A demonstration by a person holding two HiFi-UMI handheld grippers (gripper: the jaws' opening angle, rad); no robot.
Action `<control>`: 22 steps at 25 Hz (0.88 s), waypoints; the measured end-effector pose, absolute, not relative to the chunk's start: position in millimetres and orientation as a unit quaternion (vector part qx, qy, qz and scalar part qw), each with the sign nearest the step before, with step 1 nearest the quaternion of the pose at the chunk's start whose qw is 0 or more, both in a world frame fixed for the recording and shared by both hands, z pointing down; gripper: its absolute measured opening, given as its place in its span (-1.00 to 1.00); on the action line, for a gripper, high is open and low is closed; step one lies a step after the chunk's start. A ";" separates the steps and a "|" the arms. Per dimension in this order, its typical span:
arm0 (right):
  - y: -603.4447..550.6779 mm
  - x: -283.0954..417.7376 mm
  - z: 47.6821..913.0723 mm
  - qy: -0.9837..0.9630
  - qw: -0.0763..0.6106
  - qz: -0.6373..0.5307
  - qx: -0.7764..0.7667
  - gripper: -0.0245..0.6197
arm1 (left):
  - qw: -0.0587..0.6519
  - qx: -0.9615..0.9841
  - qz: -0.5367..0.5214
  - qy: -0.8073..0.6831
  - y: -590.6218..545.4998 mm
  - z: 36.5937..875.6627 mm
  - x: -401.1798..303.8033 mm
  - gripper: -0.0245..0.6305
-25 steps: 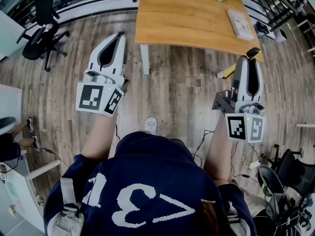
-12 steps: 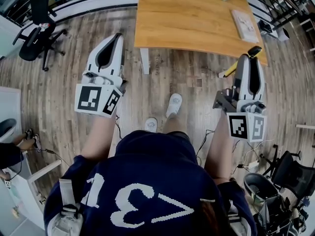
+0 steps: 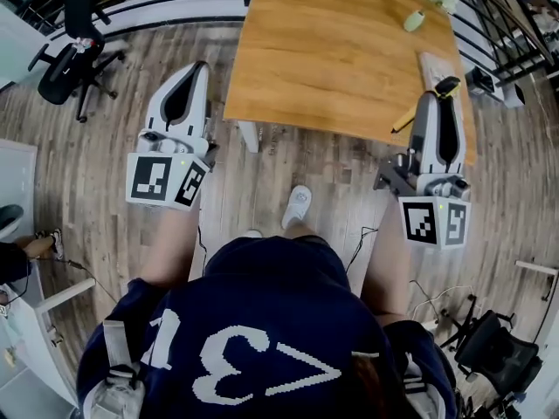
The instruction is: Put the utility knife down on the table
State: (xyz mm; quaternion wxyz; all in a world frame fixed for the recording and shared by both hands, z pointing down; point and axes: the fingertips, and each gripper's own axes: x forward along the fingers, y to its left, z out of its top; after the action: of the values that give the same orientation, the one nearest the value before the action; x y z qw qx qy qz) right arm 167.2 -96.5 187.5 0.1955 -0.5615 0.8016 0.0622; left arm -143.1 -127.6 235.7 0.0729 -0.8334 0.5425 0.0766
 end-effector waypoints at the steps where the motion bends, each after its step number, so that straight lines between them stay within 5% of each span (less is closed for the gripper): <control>1: -110.1 175.2 184.8 0.804 0.198 0.063 -0.557 -0.51 | 0.077 -0.829 0.077 0.548 -138.3 232.3 -137.8 -0.88; 11: -205.3 243.0 183.1 0.818 0.211 0.044 -0.533 -0.51 | 0.081 -0.800 0.066 0.591 -206.2 232.0 -99.1 -0.88; 22: -273.5 240.4 194.9 0.819 0.211 0.028 -0.534 -0.51 | 0.081 -0.810 0.063 0.577 -282.9 235.0 -81.3 -0.88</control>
State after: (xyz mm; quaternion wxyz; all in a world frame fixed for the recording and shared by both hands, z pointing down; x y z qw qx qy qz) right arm 240.4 -273.5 194.9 0.2106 -0.5337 0.8186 0.0277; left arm -81.3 -282.9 235.0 0.0812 -0.8104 0.5768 0.0629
